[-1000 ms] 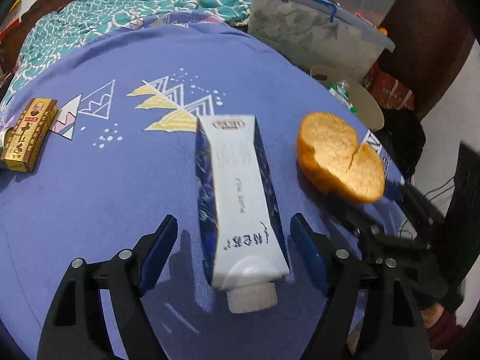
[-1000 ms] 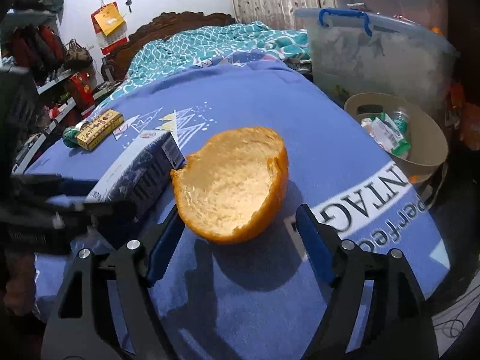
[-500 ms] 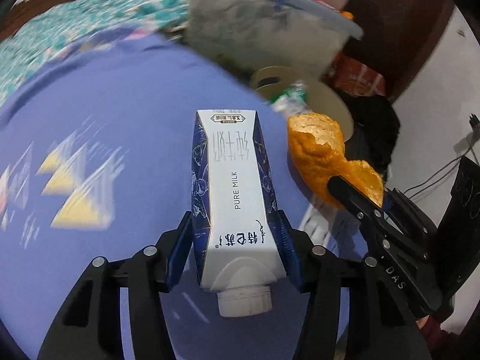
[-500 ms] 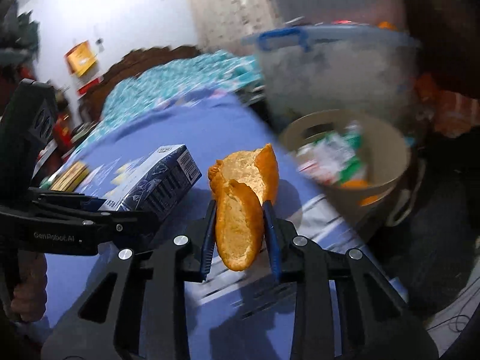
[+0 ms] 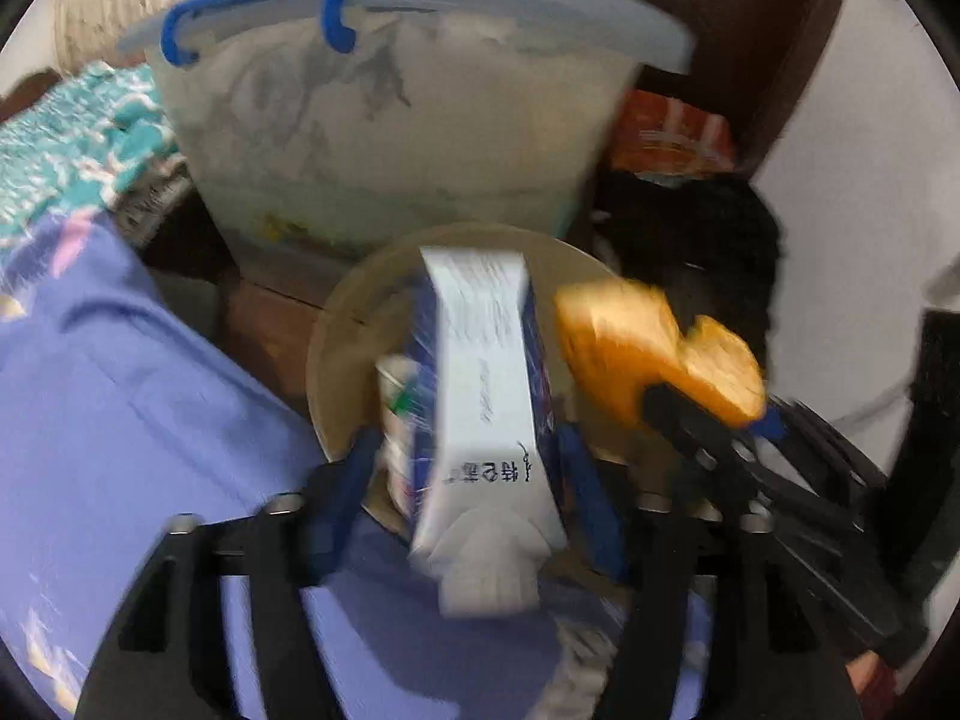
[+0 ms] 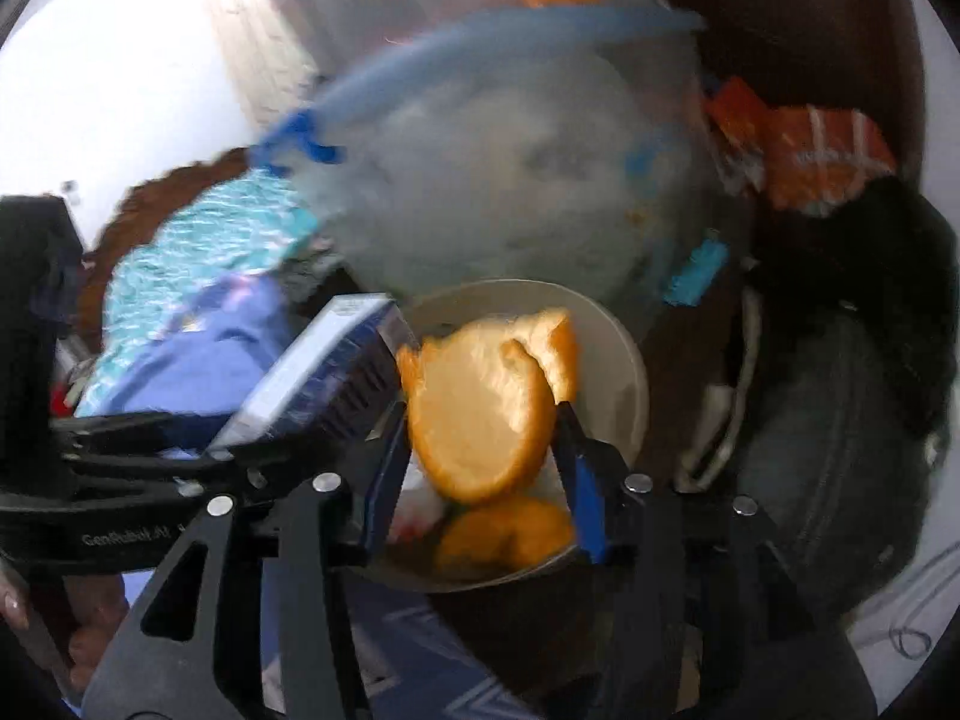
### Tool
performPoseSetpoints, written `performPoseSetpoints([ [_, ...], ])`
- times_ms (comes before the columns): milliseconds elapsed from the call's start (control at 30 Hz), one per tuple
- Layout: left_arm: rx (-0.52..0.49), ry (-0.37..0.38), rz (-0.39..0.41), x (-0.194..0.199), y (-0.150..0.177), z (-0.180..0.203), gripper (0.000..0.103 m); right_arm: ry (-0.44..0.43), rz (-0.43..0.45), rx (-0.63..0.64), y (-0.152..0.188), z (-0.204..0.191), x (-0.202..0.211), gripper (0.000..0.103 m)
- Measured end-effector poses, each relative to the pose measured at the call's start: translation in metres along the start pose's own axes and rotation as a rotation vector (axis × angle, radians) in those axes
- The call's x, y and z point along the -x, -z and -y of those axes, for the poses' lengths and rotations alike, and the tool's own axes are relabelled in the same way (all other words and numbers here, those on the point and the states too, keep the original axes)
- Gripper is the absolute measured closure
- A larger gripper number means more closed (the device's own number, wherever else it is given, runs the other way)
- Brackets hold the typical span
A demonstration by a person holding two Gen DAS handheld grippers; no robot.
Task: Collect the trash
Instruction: 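Drop the milk carton and orange peel into the beige wastebasket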
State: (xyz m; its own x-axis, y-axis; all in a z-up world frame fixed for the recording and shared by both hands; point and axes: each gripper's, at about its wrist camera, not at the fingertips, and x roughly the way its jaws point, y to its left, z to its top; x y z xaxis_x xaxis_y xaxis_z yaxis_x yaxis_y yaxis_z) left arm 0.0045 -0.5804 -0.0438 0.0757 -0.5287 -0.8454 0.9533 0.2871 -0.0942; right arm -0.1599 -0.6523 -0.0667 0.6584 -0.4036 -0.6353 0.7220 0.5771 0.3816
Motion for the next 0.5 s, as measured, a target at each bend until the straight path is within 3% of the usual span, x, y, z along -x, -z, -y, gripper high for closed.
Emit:
performPoseSetpoints([
  [33,0.024,-0.014,0.008,-0.001,-0.001,-0.004,0.031,-0.005,0.016,-0.021,0.003,0.003,0.004,0.049],
  [100,0.08,0.033,0.01,0.003,0.008,-0.015,0.031,-0.011,0.047,-0.036,0.009,0.004,0.015,0.048],
  [200,0.088,0.02,0.021,0.015,0.028,-0.027,0.031,-0.036,0.061,-0.038,0.025,-0.001,0.028,0.048],
  [500,0.123,-0.154,0.056,0.07,0.128,-0.07,0.03,-0.11,-0.033,-0.069,0.078,-0.026,0.038,0.048],
])
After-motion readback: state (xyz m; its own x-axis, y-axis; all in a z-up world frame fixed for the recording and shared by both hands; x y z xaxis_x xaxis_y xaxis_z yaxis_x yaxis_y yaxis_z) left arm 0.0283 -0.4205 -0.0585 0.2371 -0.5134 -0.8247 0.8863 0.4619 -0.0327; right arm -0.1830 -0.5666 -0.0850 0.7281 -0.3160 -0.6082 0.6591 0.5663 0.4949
